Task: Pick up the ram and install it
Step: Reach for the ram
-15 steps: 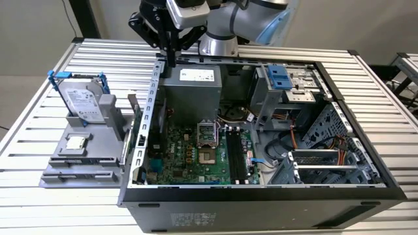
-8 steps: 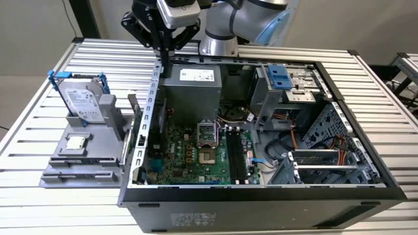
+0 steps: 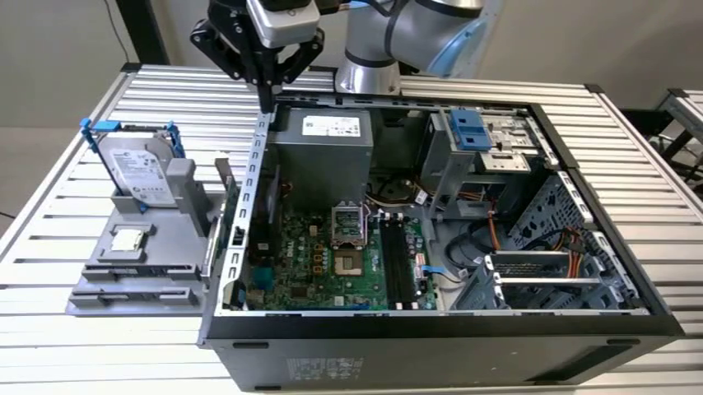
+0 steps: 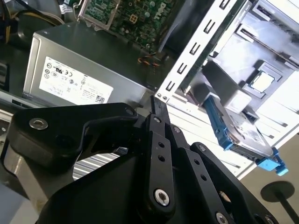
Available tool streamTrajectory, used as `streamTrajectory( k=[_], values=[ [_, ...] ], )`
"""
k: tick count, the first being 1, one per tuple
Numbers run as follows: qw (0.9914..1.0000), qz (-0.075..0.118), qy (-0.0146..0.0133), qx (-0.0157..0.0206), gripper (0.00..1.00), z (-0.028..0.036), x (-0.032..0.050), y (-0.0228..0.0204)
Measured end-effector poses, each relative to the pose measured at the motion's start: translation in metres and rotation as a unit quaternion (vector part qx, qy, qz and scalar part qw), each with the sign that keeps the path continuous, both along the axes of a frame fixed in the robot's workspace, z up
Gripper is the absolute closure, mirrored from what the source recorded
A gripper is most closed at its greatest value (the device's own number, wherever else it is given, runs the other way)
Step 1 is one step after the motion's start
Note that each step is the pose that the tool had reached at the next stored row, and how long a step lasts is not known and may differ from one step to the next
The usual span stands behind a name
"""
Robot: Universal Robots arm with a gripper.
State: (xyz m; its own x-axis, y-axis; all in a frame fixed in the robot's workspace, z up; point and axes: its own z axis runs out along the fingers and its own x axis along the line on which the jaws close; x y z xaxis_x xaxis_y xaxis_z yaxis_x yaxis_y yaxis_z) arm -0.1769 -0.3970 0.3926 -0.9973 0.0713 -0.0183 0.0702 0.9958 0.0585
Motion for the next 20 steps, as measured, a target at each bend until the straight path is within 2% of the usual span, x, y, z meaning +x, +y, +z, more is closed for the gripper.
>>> streamTrajectory(
  k=[7,20],
  values=[
    [1.0,0.0,0.0,0.0,1.0,0.0,-0.0126,0.0001],
    [1.0,0.0,0.0,0.0,1.0,0.0,-0.0439,0.0002]
  ],
)
